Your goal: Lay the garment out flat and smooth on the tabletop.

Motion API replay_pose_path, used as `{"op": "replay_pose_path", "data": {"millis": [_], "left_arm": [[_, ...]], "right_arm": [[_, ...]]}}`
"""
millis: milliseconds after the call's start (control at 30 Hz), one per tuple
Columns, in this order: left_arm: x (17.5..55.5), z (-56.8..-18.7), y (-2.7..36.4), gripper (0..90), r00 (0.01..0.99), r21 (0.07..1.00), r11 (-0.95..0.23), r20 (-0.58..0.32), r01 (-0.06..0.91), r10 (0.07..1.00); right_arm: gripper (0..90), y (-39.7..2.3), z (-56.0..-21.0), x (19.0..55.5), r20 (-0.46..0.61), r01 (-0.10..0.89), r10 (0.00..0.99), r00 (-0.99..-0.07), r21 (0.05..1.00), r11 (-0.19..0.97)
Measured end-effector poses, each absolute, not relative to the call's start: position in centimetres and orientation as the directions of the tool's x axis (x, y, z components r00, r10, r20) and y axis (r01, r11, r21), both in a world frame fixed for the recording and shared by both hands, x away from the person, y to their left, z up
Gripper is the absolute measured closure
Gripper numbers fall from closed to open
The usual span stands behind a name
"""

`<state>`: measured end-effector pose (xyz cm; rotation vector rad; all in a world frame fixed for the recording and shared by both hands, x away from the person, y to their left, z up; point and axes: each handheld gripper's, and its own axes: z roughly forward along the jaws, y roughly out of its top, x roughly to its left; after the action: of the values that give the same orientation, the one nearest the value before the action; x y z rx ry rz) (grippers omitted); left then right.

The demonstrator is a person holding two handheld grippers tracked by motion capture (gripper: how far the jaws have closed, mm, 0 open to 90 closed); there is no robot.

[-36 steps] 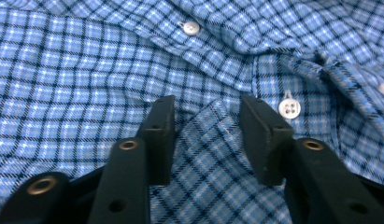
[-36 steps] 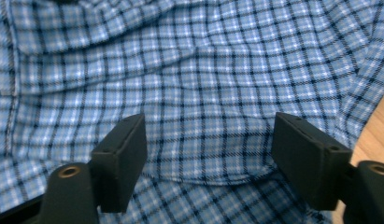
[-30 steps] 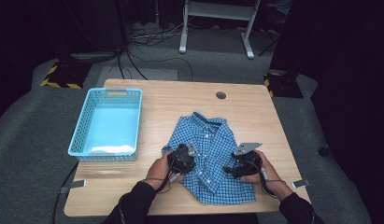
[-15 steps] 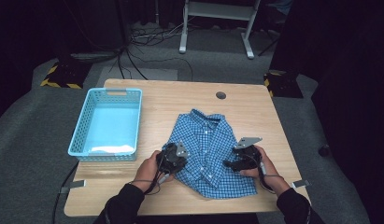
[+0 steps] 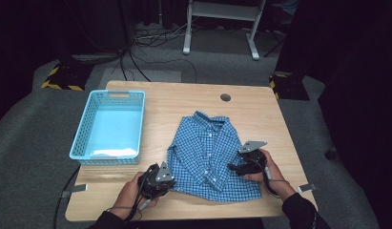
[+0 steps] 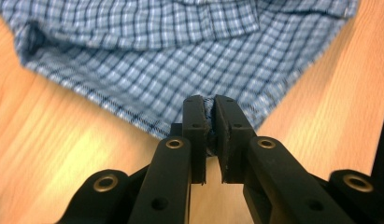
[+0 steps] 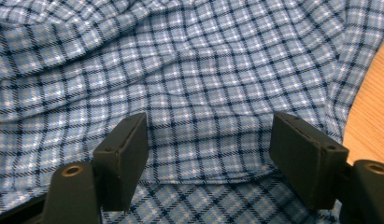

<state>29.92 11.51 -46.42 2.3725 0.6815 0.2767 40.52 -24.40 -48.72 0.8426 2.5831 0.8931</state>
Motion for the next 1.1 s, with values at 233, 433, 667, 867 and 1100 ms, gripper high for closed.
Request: {"op": "replay_pose_path", "data": {"millis": [233, 433, 667, 867, 1100], "left_arm": [[28.9, -47.0, 12.6, 81.5, 0.835, 0.644, -0.643, 0.013, 0.414, 0.55], [28.4, -47.4, 13.4, 79.9, 0.83, 0.64, -0.638, 0.003, 0.427, 0.558], [27.4, -47.9, 14.3, 78.1, 0.822, 0.635, -0.637, 0.004, 0.437, 0.569], [26.2, -48.3, 15.5, 72.0, 0.81, 0.648, -0.619, 0.004, 0.445, 0.586], [25.9, -47.8, 15.6, 48.2, 0.797, 0.692, -0.58, 0.011, 0.43, 0.603]], "right_arm": [[28.5, -24.3, -48.7, 40.3, -0.083, 0.428, 0.609, -0.789, 0.637, 0.641], [28.5, -24.4, -48.7, 40.2, -0.093, 0.419, 0.606, -0.79, 0.64, 0.644], [28.5, -24.4, -48.7, 40.1, -0.098, 0.413, 0.603, -0.792, 0.643, 0.645], [28.3, -24.5, -48.8, 40.1, -0.1, 0.407, 0.601, -0.793, 0.647, 0.645], [27.4, -24.1, -48.6, 39.8, -0.154, 0.378, 0.587, -0.795, 0.631, 0.678]]}}
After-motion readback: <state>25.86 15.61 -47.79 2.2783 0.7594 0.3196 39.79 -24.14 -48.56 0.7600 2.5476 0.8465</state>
